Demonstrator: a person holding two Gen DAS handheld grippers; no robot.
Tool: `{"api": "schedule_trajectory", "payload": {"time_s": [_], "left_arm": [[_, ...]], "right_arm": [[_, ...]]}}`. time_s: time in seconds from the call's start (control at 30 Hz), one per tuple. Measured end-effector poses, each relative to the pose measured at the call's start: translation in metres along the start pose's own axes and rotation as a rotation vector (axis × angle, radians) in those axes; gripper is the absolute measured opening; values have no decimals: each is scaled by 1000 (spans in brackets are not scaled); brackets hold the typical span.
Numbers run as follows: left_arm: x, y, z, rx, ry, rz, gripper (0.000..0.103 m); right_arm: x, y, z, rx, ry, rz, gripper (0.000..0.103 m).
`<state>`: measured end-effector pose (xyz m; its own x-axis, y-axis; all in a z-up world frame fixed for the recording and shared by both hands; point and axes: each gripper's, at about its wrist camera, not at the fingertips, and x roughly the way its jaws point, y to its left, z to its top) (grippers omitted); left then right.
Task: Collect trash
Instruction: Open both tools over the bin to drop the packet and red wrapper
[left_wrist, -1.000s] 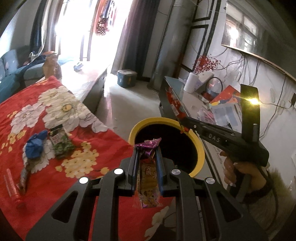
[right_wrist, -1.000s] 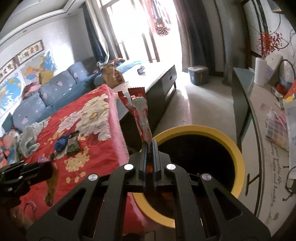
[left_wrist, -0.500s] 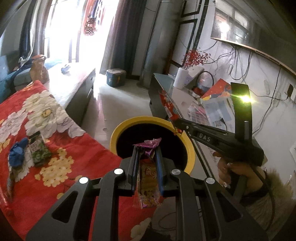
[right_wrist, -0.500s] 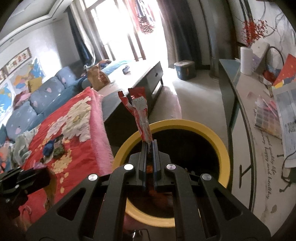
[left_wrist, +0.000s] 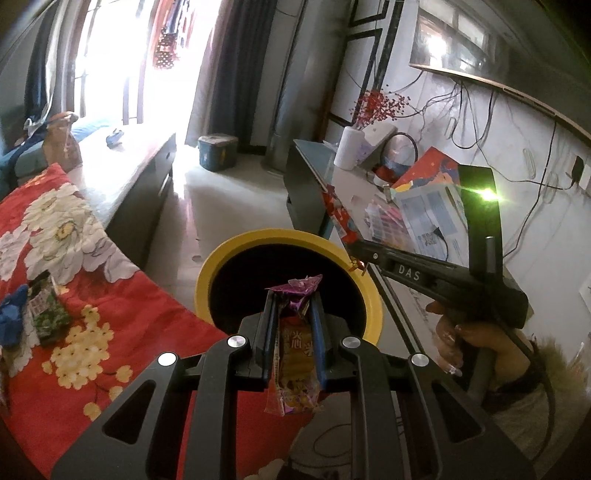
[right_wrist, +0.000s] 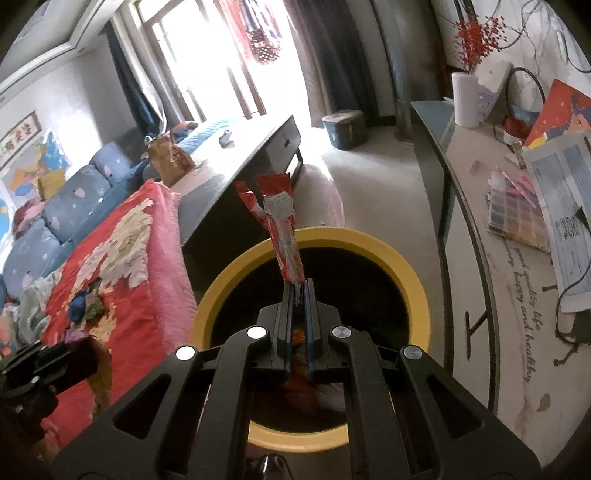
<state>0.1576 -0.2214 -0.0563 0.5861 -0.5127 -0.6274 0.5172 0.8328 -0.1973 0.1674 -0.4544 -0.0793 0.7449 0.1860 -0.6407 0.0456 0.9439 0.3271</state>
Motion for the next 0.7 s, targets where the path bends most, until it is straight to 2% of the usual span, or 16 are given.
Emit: {"api": "schedule_trajectory", "payload": {"time_s": [0.7], "left_arm": [[52,7,-5,-1,57,-11,17]], "right_arm": [[22,-16,-11,50,87,-18,4]]}}
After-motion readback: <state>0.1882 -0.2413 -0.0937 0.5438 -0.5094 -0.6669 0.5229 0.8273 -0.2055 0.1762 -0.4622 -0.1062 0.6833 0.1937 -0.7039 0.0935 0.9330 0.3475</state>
